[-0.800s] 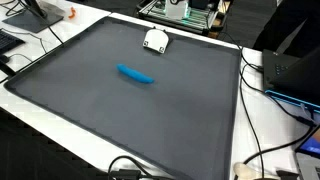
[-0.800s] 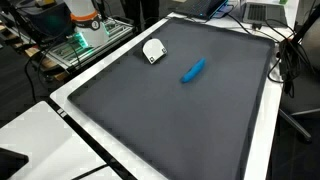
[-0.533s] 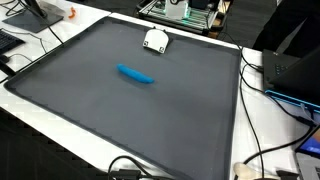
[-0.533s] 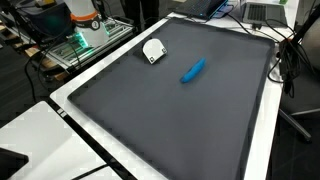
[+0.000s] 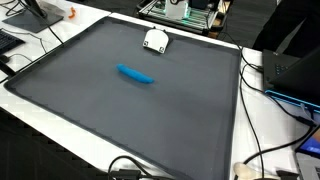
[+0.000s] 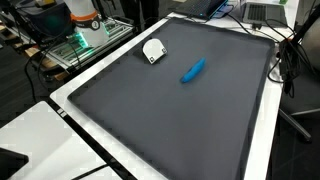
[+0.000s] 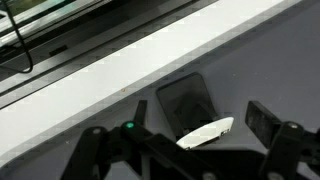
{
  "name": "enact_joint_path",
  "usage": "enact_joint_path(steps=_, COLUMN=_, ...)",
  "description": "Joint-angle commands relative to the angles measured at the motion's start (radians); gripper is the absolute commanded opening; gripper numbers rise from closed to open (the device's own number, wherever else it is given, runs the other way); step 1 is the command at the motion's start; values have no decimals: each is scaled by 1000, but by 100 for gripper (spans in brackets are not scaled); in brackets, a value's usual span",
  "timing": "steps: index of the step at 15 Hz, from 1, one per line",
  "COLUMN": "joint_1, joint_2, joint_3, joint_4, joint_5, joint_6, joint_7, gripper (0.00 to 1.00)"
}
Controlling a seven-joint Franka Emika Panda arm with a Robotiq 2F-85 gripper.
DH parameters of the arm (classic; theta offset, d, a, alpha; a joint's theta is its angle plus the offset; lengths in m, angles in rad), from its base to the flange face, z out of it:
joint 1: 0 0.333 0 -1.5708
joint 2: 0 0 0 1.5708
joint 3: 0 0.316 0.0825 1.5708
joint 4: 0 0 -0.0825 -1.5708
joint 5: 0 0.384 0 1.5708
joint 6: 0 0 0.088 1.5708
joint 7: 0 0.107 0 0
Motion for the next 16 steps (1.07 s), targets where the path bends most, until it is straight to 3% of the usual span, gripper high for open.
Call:
enact_joint_path(steps=1, joint_1=-1, joint_2=59, joint_3=29, joint_4=-3, joint_5=116, joint_6=84, joint_7=148, gripper=100)
enact_joint_path(steps=5, joint_1=-2, joint_2=122, joint_3=70, joint_4=-26, joint_5=214, joint_6=227, joint_7=312, gripper=100)
enact_joint_path(steps=16, joint_1=32, joint_2=338, joint_3=68, joint_4=-17, joint_5=363, joint_6=550, joint_7=704, gripper=100)
